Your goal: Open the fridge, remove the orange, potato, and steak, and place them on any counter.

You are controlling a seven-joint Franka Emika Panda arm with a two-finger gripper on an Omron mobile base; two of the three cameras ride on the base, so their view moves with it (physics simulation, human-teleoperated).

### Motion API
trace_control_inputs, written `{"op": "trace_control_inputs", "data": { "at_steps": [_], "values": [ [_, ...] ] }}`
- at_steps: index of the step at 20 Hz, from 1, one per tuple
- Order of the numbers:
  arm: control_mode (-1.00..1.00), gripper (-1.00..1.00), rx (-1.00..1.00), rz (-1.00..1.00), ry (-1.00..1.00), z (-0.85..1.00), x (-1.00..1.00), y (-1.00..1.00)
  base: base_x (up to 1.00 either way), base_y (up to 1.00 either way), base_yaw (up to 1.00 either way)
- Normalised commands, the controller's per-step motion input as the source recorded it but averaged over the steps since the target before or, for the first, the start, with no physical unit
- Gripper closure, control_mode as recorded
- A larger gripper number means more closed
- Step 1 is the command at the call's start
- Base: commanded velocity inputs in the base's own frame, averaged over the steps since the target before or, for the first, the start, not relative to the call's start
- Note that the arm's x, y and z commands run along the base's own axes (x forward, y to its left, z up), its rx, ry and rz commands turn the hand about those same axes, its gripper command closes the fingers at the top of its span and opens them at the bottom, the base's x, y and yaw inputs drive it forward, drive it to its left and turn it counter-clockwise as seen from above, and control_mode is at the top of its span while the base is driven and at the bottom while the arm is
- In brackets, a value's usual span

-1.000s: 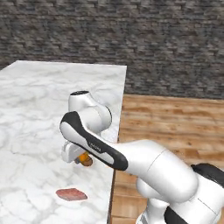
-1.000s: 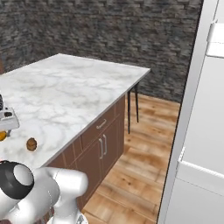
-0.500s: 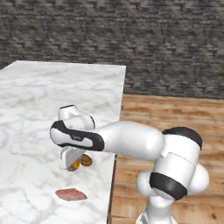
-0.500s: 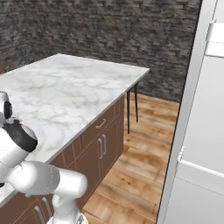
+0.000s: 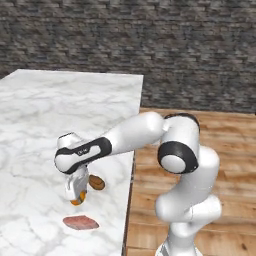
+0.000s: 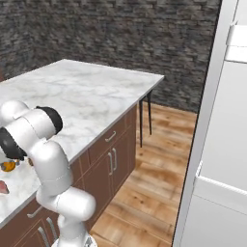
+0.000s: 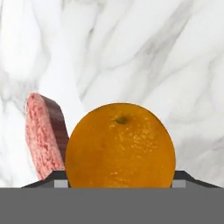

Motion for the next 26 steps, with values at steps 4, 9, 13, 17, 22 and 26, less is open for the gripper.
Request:
{"op": "trace_control_inputs", "data": {
  "at_steps": [4, 9, 13, 17, 22, 26],
  "values": [
    [-1.00, 1.00, 0.00, 0.17, 0.04, -0.28, 0.26, 0.24, 0.00, 0.00, 0.00],
    [-1.00, -1.00, -0.02, 0.05, 0.00, -0.16, 0.01, 0.37, 0.00, 0.00, 0.00],
    [-1.00, -1.00, 0.00, 0.00, 0.00, 0.00, -0.11, 0.00, 0.00, 0.00, 0.00],
    [-1.00, -1.00, 0.00, -0.07, 0.00, 0.00, -0.40, -0.04, 0.00, 0.00, 0.00],
    [-1.00, -1.00, 0.00, -0.02, 0.00, 0.04, -0.82, -0.63, 0.00, 0.00, 0.00],
    [-1.00, -1.00, 0.00, 0.00, -0.06, 0.39, -0.50, -0.89, 0.00, 0.00, 0.00]
  ]
}}
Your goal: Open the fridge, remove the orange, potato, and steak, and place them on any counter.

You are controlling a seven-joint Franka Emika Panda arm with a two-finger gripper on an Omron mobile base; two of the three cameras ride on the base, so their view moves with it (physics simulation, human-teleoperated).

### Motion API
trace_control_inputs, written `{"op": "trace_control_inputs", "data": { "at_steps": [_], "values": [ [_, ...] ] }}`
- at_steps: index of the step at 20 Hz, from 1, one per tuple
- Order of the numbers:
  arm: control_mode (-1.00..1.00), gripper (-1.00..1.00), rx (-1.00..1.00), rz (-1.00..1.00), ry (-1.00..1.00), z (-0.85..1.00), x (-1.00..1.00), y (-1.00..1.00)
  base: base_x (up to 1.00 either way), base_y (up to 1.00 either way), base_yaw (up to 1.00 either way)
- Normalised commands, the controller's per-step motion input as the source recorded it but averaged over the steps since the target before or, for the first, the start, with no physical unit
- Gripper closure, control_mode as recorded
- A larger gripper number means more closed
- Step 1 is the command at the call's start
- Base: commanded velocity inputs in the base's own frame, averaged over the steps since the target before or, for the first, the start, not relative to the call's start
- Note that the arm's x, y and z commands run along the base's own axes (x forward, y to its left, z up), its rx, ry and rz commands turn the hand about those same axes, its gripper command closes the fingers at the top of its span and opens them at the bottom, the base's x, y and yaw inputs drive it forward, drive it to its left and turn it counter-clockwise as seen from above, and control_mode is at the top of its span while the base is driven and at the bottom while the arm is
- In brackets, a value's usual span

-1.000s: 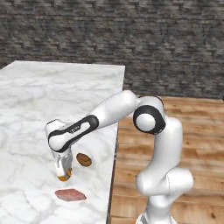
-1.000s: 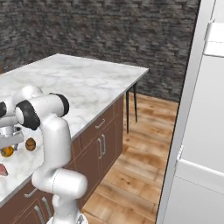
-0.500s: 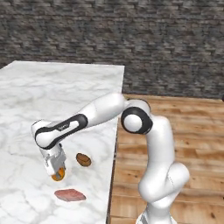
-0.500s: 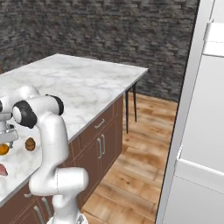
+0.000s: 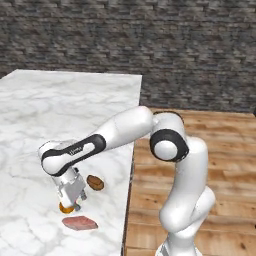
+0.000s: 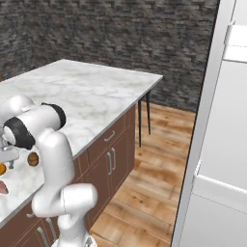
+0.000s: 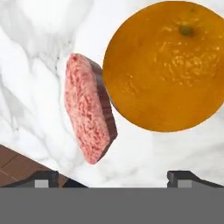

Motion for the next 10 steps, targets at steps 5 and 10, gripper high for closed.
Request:
{"op": "trace_control_inputs", "data": {
  "at_steps": [5, 10],
  "values": [
    [-1.00, -1.00, 0.00, 0.00, -0.09, 0.67, -0.04, -0.73, 0.00, 0.00, 0.00],
    [-1.00, -1.00, 0.01, 0.01, -0.11, 0.69, 0.14, -0.51, 0.00, 0.00, 0.00]
  ]
}}
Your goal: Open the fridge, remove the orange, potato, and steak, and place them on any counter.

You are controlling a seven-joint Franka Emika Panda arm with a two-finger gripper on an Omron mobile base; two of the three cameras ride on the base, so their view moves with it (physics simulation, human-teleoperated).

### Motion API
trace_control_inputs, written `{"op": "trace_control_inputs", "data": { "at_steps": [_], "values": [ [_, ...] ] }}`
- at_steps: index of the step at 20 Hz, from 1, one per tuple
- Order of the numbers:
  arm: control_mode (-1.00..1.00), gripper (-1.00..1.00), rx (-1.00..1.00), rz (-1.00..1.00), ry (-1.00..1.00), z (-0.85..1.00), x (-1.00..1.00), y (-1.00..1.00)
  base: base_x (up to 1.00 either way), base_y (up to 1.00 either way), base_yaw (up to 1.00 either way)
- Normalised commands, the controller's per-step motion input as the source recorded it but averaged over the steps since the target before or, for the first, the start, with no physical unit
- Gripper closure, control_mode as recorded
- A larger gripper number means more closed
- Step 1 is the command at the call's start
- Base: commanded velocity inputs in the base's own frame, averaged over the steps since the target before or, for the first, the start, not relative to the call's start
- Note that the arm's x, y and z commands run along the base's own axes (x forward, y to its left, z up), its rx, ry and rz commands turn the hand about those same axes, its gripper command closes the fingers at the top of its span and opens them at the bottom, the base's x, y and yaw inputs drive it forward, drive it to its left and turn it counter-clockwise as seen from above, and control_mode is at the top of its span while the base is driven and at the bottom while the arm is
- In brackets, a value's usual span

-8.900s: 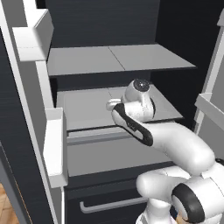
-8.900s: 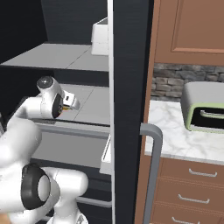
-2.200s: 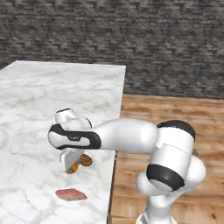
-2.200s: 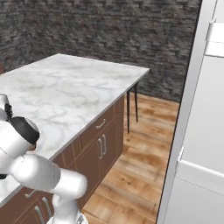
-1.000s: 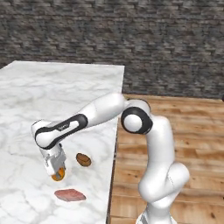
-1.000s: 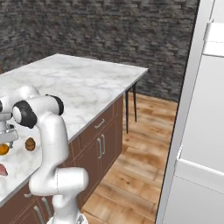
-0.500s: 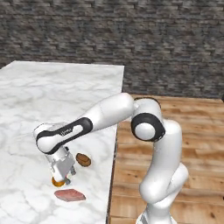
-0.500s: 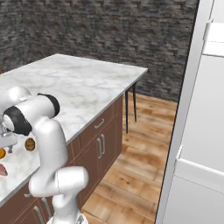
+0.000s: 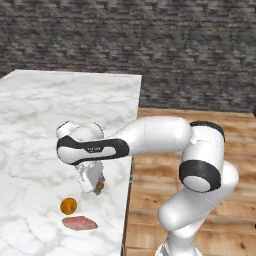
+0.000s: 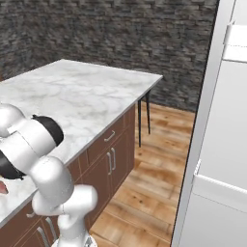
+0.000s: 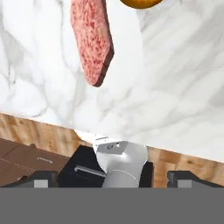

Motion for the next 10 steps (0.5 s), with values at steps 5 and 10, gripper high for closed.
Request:
{"op": "trace_control_inputs", "data": {
  "at_steps": [5, 10],
  "values": [
    [-1.00, -1.00, 0.06, 0.10, 0.00, 0.41, 0.72, -0.63, 0.00, 0.00, 0.00],
    [-1.00, -1.00, 0.05, 0.10, 0.00, 0.24, 0.85, -0.65, 0.00, 0.00, 0.00]
  ]
}}
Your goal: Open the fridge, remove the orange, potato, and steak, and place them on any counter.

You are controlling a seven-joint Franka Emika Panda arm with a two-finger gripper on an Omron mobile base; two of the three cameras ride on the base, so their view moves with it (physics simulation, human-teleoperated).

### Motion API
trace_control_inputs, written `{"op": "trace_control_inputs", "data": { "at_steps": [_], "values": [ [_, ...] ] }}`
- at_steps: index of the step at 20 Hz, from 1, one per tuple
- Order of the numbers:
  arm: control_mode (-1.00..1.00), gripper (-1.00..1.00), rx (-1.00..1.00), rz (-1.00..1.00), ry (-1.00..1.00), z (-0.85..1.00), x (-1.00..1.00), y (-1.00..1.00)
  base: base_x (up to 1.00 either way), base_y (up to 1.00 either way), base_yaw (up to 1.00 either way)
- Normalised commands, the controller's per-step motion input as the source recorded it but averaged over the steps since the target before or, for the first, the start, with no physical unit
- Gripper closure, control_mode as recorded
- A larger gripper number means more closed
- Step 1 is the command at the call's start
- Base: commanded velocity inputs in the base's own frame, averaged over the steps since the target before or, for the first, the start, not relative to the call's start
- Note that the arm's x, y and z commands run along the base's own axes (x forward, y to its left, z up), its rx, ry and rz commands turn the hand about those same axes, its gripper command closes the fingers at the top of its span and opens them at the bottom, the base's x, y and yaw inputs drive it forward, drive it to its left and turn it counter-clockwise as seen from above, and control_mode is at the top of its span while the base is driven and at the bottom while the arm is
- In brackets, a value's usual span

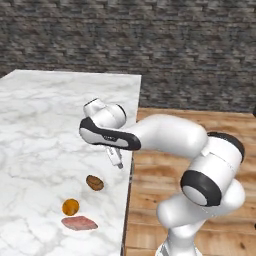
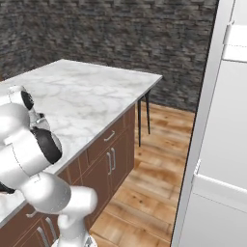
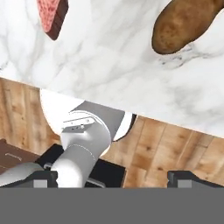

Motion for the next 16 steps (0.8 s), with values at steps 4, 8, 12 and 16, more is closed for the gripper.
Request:
{"op": "trace_control_inputs", "data": {
  "at_steps": [4, 8, 12, 16],
  "values": [
    [-1.00, -1.00, 0.06, 0.03, 0.00, 0.42, 0.61, -0.45, 0.00, 0.00, 0.00],
    [-1.00, -1.00, 0.08, 0.00, 0.00, 0.76, 0.04, -0.30, 0.00, 0.00, 0.00],
    [-1.00, -1.00, 0.10, -0.02, 0.00, 0.70, 0.00, -0.28, 0.00, 0.00, 0.00],
    [-1.00, -1.00, 0.11, -0.12, 0.00, 0.33, 0.06, -0.33, 0.00, 0.00, 0.00]
  ]
}}
